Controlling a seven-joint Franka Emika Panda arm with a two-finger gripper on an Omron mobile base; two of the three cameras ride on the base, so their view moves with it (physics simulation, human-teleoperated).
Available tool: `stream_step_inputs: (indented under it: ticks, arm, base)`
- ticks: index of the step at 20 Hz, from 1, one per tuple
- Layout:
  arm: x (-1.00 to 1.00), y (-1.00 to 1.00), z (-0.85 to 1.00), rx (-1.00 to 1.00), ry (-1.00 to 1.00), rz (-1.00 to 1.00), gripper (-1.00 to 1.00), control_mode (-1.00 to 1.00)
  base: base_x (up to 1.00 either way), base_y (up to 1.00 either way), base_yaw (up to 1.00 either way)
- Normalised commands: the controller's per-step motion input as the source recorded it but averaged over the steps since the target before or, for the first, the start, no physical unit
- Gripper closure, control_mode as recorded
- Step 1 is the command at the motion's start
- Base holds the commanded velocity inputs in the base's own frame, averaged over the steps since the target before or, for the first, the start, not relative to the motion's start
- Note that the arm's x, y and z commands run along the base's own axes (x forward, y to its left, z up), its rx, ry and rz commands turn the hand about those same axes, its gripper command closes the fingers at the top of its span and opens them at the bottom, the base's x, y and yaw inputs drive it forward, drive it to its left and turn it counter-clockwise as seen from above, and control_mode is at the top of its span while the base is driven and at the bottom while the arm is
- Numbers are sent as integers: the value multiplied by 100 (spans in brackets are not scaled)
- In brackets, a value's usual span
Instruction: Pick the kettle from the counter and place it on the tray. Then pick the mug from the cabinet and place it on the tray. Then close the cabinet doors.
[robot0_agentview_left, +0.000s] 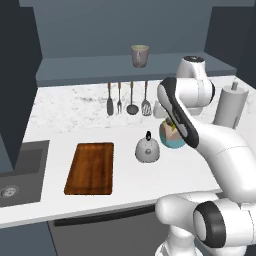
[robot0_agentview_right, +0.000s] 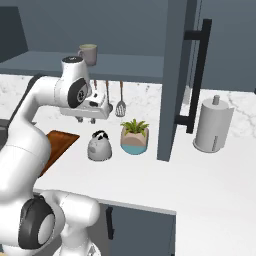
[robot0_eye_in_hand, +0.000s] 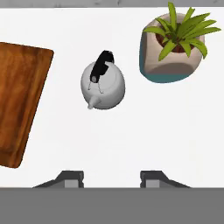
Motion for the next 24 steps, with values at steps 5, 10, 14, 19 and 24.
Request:
stream_step_inputs:
  ticks: [5, 10, 14, 19, 24]
  arm:
    - [0, 15, -45, -4, 0, -4, -100, -100]
    - [0, 24, -90, -12, -1, -9, -100, -100]
    - [0, 0, -17, -3, 1, 0, -100, -100]
    - [29, 31, -11, -1, 0, -4, -100, -100]
    - [54, 17, -1, 0, 4, -9, -100, -100]
  base:
    - [0, 0, 0]
    - [0, 0, 0]
    - [0, 0, 0]
    - [0, 0, 0]
    - [0, 0, 0]
